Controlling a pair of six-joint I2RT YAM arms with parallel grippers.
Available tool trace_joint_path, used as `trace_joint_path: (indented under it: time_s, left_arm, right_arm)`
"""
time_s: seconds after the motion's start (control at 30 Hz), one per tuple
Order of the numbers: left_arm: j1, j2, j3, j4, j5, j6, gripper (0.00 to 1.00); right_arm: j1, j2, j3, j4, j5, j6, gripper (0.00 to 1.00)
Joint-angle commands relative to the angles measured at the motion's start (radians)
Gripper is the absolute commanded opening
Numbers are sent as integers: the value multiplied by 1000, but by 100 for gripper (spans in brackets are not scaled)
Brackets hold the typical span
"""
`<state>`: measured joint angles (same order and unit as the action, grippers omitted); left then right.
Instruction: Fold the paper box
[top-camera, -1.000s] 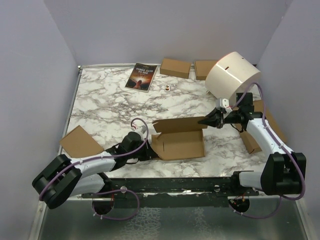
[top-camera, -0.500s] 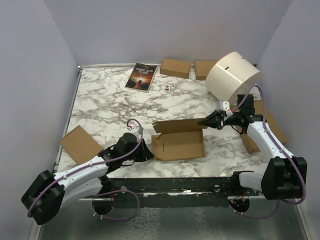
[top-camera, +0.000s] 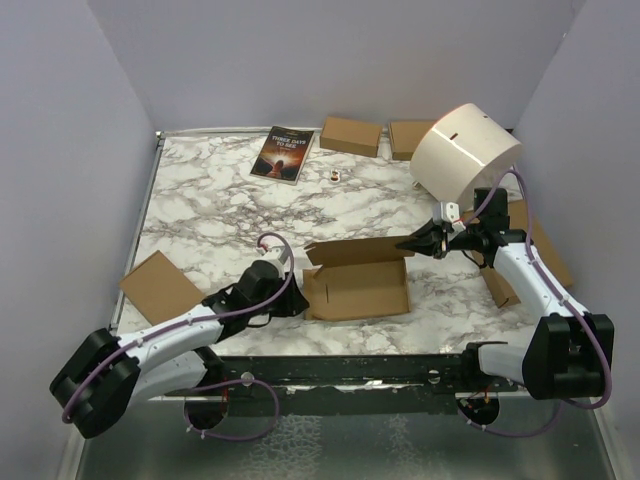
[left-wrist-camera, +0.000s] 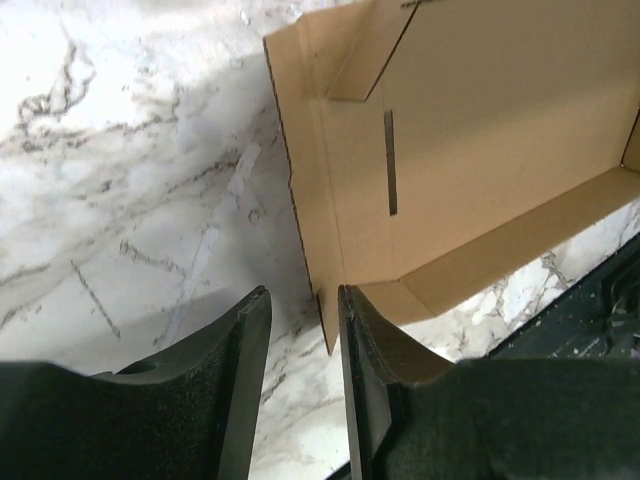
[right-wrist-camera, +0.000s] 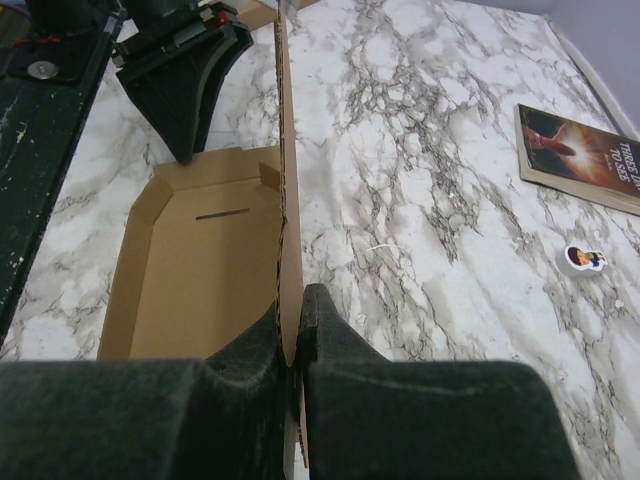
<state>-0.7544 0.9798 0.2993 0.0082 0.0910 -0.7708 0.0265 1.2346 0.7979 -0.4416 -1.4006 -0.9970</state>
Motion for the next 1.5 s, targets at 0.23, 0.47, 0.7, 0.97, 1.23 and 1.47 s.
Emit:
trace_joint_path:
  time_s: [0.23,0.47,0.7,0.97,1.23,1.47]
  left_arm:
    - [12,185,42,260,99,16,0]
    - [10,128,41,254,125,-56,0]
    - [11,165,99,217,156,-115,0]
    - [24,185,143,182,125,-167,0]
    - [30,207,149,239,150,-181,0]
    - [30,268,170,318,202,-180,0]
  right_arm:
    - [4,-19,-9,18,-23,-3,1]
    - [4,-17,-12,21,-30,-5,1]
    - [4,-23,-18,30,-31,4,1]
    - [4,-22,-22,28,-35,-2,1]
    - [4,-14,-26,28,-38,-4,1]
    - [4,-12,-57,152,10,121,1]
